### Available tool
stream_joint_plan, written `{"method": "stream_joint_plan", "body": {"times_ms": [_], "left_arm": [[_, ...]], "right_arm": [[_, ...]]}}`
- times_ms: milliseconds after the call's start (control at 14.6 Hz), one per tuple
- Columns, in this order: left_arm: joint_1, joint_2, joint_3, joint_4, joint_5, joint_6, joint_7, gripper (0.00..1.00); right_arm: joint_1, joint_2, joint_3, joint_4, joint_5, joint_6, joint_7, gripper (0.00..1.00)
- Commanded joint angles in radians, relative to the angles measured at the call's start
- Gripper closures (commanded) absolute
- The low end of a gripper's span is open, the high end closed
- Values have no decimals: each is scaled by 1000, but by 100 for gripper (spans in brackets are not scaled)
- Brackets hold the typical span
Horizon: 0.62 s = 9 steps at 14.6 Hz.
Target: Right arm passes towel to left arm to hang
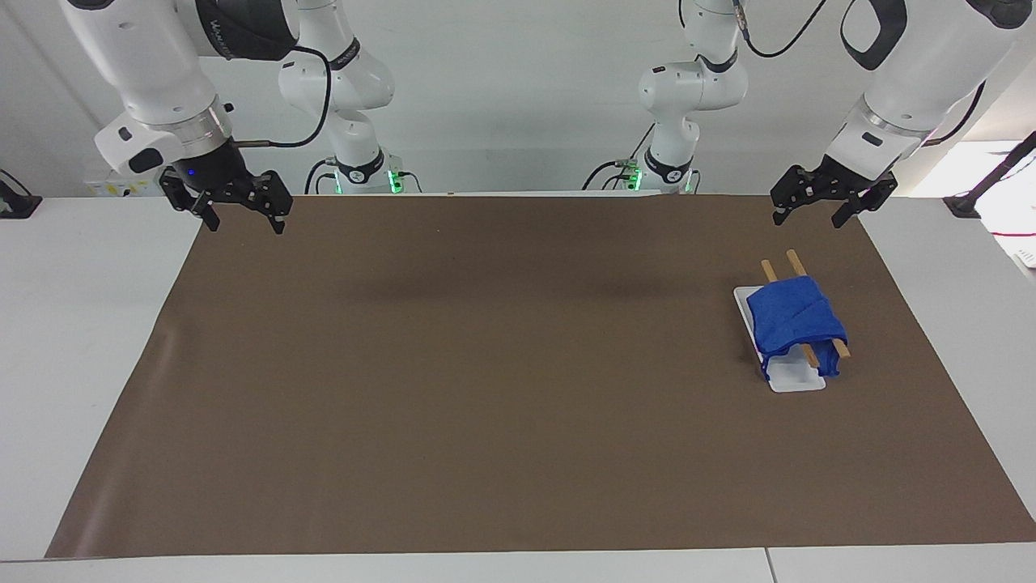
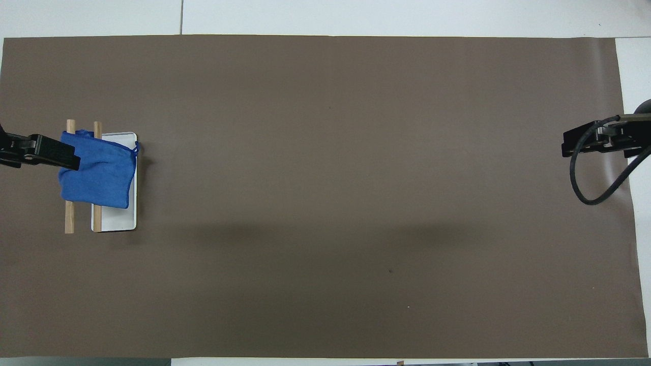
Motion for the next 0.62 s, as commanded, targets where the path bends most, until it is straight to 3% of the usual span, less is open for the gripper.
{"method": "stream_joint_plan", "body": {"times_ms": [0, 549], "left_arm": [[3, -17, 3, -18, 15, 14, 4, 0], [2, -17, 3, -18, 15, 12, 3, 0]], "right_arm": [[-8, -26, 5, -32, 19, 18, -24, 0], [-8, -28, 5, -38, 19, 15, -26, 0]]}}
